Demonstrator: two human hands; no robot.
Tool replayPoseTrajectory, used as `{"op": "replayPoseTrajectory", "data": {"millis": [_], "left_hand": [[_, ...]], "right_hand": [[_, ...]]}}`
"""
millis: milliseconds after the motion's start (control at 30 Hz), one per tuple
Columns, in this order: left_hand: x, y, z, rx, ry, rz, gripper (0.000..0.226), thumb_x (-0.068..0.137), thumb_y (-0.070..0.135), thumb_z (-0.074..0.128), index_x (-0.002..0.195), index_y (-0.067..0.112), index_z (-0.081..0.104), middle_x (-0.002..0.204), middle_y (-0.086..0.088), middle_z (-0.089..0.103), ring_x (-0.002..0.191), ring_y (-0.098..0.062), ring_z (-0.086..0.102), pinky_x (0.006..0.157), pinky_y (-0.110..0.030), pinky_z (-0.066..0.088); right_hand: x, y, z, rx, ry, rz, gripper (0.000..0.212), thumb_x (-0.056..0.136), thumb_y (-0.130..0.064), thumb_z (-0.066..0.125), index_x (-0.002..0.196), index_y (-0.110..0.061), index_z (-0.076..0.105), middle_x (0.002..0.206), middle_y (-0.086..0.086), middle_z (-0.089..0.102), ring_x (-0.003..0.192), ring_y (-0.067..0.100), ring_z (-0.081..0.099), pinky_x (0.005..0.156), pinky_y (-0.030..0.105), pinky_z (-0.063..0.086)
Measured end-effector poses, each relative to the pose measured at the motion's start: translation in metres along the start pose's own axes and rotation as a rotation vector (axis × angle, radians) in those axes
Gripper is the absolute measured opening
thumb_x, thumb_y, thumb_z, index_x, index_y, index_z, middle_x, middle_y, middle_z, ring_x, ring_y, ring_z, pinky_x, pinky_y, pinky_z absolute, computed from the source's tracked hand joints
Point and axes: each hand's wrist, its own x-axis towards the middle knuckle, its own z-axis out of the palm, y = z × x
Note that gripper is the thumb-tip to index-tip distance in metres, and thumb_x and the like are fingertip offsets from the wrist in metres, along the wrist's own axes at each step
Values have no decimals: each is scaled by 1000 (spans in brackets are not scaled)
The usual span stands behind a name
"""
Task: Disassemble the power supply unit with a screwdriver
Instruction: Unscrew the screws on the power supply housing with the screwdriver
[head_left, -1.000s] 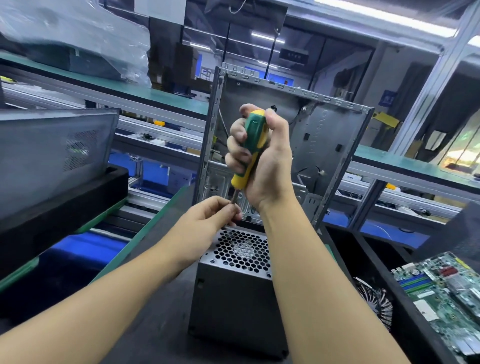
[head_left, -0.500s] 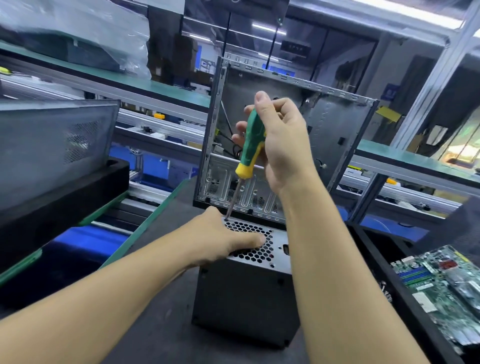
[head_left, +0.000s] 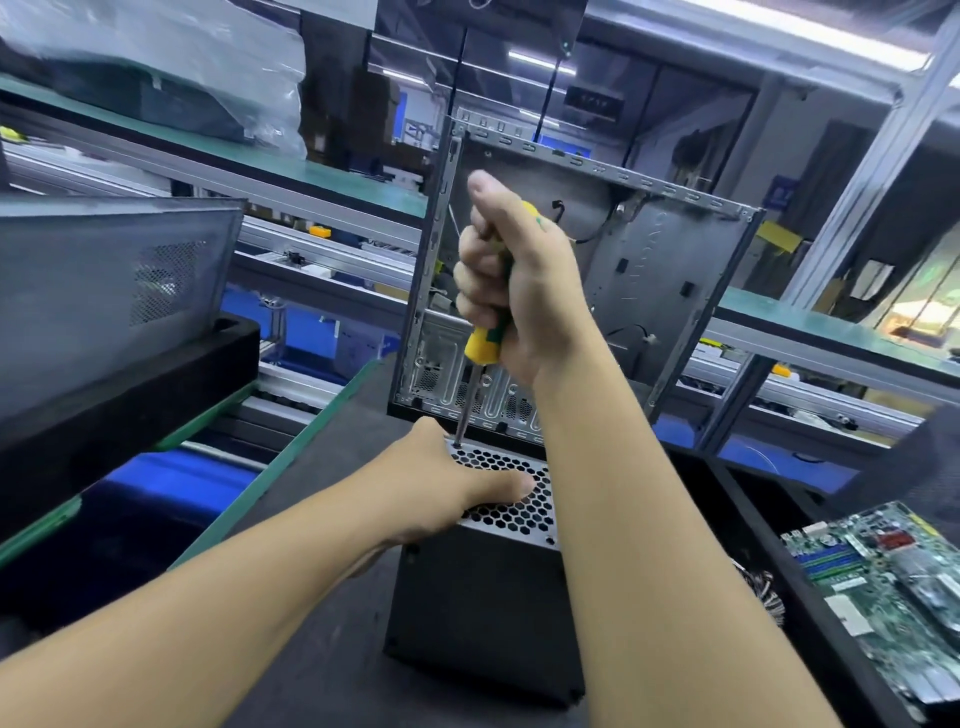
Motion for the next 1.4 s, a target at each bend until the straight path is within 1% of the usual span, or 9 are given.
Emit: {"op": "replayPoseTrajectory", "data": {"millis": [267,467,600,800,900,1000,1133,1267,1400], "left_hand": [[2,-2,0,-44,2,51,113,48,85,74,134,24,35,104,11,47,89,2,45,64,-23,34],[1,-3,-2,-77,-43,48,111,45,84,74,131,24,37,110,9,53,94,-4,51,64,-24,37],[3,-3,-1,-61,-32,12,109,50,81,75,133,22,36,103,3,62,84,-6,59,57,-22,43],[3,-3,-1,-57,-54,-16,108,51,80,77,134,27,33,92,-2,66,58,0,59,44,-18,35],[3,-2,-1,-26,-35,-24,112,50,80,76,139,29,30,127,-13,64,103,-15,64,66,-21,46],[0,1,-1,-14,-29,-22,101,50,81,73,128,25,41,92,-1,60,67,-12,52,51,-26,35],[0,2,0,-18,0,-1,81,58,78,75,112,25,46,78,5,53,60,-11,43,53,-29,31],[0,1,0,-49,-1,36,82,64,74,76,117,23,42,96,8,56,79,-6,51,61,-27,36],[-2,1,-2,-85,-2,70,92,64,71,78,131,24,35,102,16,49,90,2,47,67,-23,36]], "right_hand": [[1,0,-13,264,-273,51,13,89,-21,47,78,-23,40,49,-11,33,36,2,25,34,16,23],[-2,-2,0,96,-74,-45,21,100,-15,52,80,-18,44,85,4,54,66,15,50,57,29,43],[-9,-11,2,-171,171,-61,14,95,-19,65,87,-12,58,80,5,59,69,16,59,70,37,55],[-11,-12,24,-351,315,-73,17,90,-13,55,74,-12,49,62,8,46,55,19,42,53,35,40],[-7,-9,24,-187,213,-60,33,94,-21,61,67,-15,43,55,5,39,46,17,30,44,24,28],[-5,-7,20,-86,-98,-40,29,99,-28,56,76,-17,43,53,-3,36,43,13,25,45,21,23],[-4,-4,16,30,-331,7,18,96,-20,44,79,-20,38,51,-10,38,37,7,25,41,16,19],[1,-7,13,101,-343,41,23,95,-19,41,75,-20,31,54,-7,46,38,6,32,40,17,26],[6,-9,12,-35,-52,-3,19,99,-14,54,82,-13,45,76,8,60,59,20,54,55,33,51]]}}
